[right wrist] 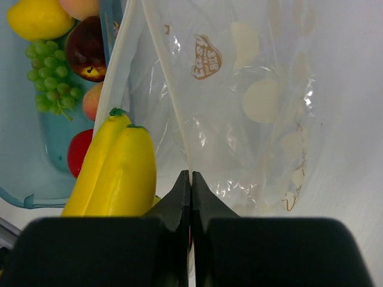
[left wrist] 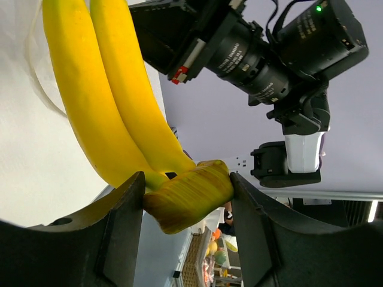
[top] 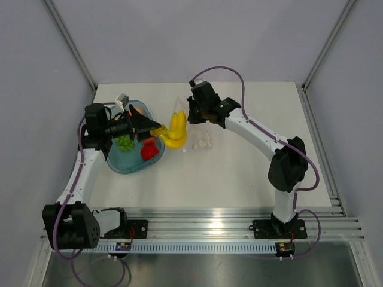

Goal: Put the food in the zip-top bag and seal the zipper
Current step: Place the fake fruit in the zipper food storage bag.

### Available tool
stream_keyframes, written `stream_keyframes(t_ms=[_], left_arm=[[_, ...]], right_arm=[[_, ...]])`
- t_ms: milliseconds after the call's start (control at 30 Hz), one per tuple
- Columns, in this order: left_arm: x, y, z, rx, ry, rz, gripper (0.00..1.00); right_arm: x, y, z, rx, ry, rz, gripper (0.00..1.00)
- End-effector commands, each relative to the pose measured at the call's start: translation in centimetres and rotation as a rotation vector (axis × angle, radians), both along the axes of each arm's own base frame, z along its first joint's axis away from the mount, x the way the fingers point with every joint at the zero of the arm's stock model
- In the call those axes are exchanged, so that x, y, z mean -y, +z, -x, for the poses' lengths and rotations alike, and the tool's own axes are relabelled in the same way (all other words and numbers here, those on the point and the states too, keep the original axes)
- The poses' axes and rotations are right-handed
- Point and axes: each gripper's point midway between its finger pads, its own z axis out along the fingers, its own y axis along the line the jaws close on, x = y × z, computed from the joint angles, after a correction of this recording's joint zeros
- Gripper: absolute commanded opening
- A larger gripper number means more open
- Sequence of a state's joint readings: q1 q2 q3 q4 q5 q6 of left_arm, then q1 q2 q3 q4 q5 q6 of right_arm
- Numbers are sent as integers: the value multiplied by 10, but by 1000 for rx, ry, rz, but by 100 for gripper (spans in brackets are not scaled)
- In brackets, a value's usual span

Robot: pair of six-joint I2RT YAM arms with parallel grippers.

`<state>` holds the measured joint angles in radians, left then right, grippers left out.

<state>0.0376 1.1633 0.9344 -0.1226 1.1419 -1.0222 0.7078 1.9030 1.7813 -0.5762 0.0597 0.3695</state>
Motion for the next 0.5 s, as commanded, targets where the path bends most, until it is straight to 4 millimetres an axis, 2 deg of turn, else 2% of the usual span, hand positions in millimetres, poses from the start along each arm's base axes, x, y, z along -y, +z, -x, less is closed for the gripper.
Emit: stream_keyframes(t_ms=[0, 167, 400, 467], left_arm=[[0, -7, -4, 11, 7, -8, 0], [1, -16, -10, -15, 9, 1, 0], [6, -10, -23, 1, 11, -5, 0], [15, -8, -24, 11, -9, -7, 0]], right_arm=[[-7, 45, 1, 61, 10, -134, 0], [-17, 50, 8, 46, 64, -187, 0], [-26, 50, 18, 10, 108, -236, 0], [-29, 52, 21, 0, 118, -253, 0]])
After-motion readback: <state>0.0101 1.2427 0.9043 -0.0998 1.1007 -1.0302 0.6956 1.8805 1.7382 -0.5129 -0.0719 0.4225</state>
